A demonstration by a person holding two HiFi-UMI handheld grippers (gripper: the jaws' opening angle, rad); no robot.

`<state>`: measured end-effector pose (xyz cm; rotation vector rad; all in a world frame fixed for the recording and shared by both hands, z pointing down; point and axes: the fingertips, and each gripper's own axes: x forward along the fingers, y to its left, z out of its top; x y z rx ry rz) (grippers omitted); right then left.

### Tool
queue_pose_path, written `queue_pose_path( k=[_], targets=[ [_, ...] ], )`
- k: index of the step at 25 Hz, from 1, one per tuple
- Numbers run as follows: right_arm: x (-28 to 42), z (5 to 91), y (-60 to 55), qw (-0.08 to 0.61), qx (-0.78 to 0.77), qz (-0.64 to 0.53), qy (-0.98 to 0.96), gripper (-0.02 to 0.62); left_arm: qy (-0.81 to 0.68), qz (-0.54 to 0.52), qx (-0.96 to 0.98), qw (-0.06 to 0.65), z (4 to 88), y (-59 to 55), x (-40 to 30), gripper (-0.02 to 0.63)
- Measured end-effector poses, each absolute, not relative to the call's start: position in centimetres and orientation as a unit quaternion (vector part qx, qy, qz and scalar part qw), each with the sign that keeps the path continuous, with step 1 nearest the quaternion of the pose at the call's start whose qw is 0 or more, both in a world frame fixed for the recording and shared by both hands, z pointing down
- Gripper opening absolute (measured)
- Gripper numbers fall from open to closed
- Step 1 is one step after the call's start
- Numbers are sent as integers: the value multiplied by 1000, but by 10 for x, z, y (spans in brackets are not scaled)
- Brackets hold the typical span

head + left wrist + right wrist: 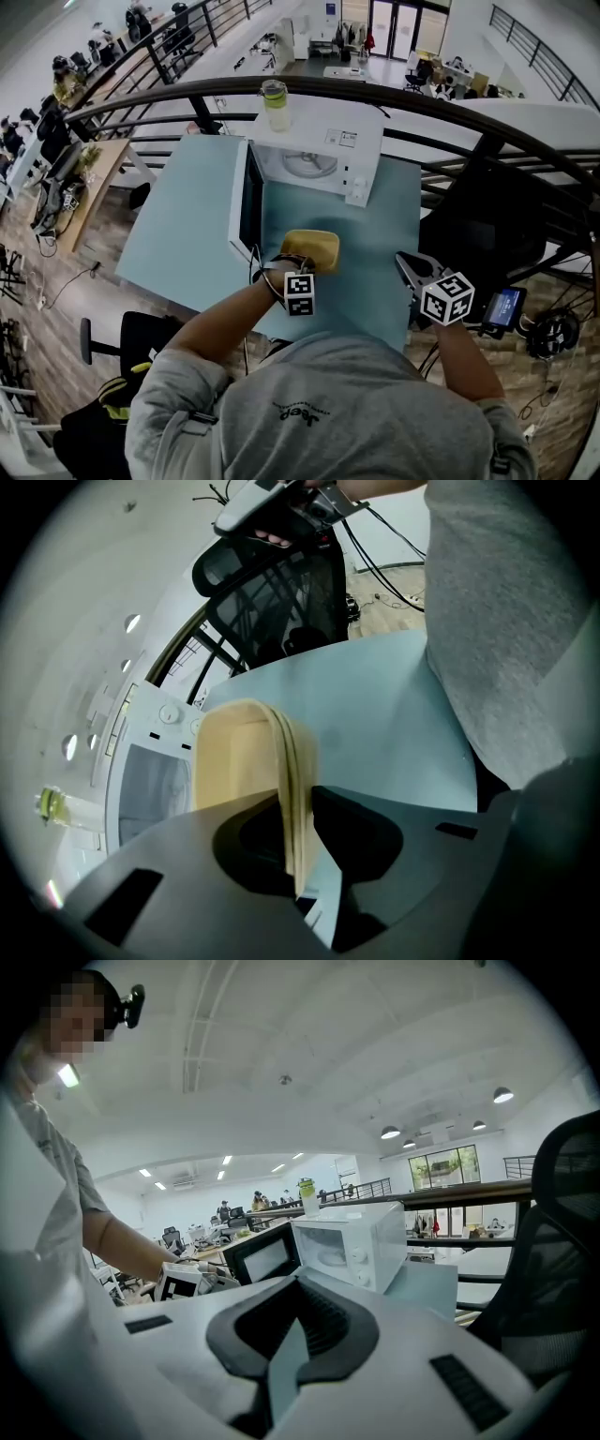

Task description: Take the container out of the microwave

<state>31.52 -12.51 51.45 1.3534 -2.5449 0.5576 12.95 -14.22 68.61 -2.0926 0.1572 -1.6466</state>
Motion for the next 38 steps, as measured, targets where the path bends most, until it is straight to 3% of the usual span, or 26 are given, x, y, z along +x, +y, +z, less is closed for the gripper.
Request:
queue_pose_path(
  k=[38],
  targets=[
    [260, 525, -174, 123, 453, 201, -860, 17, 54, -588, -779, 212, 727, -191, 95, 77]
  ],
)
